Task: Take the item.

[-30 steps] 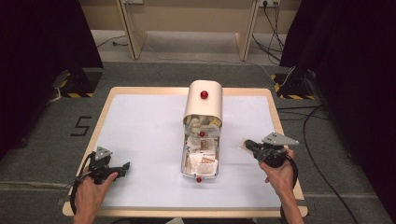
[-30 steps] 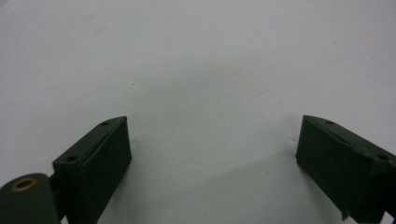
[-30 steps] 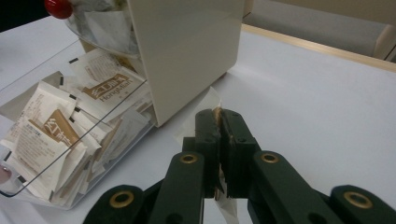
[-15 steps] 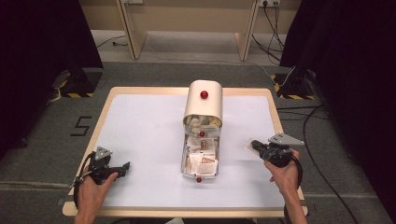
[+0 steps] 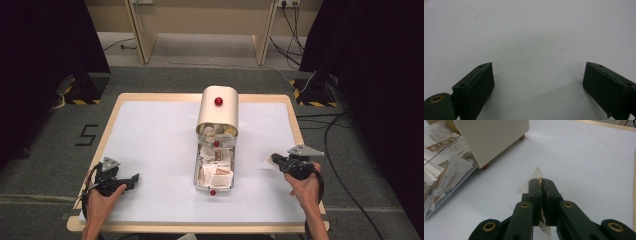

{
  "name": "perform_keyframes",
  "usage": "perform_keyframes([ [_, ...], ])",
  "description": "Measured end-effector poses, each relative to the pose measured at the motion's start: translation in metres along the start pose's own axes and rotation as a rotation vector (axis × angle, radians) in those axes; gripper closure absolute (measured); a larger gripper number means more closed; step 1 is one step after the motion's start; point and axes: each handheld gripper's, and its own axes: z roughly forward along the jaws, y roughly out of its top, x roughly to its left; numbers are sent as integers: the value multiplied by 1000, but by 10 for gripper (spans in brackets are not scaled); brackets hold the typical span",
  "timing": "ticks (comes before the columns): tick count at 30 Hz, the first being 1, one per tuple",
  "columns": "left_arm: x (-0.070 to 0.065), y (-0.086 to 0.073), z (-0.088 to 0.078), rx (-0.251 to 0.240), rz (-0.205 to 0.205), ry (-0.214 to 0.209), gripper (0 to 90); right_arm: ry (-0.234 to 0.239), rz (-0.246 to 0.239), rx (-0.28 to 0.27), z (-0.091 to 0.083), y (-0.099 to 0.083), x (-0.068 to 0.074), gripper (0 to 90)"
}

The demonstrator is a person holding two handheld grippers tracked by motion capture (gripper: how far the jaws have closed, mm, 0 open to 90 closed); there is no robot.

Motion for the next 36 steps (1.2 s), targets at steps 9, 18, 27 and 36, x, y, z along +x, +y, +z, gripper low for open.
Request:
perform_keyframes([
  [9,0,0,0,-1,-1,-2,93,-5,13,20,4,-4,-4,864],
  [18,0,0,0,-2,-4,-2,93,9,21,51,10,-10,-6,862],
  [27,0,0,0,-3,-3,-3,91,7,38,71,15,-14,-7,860],
  [36,0,0,0,-2,-3,-2,90,-19,42,75,18,-17,-14,840],
])
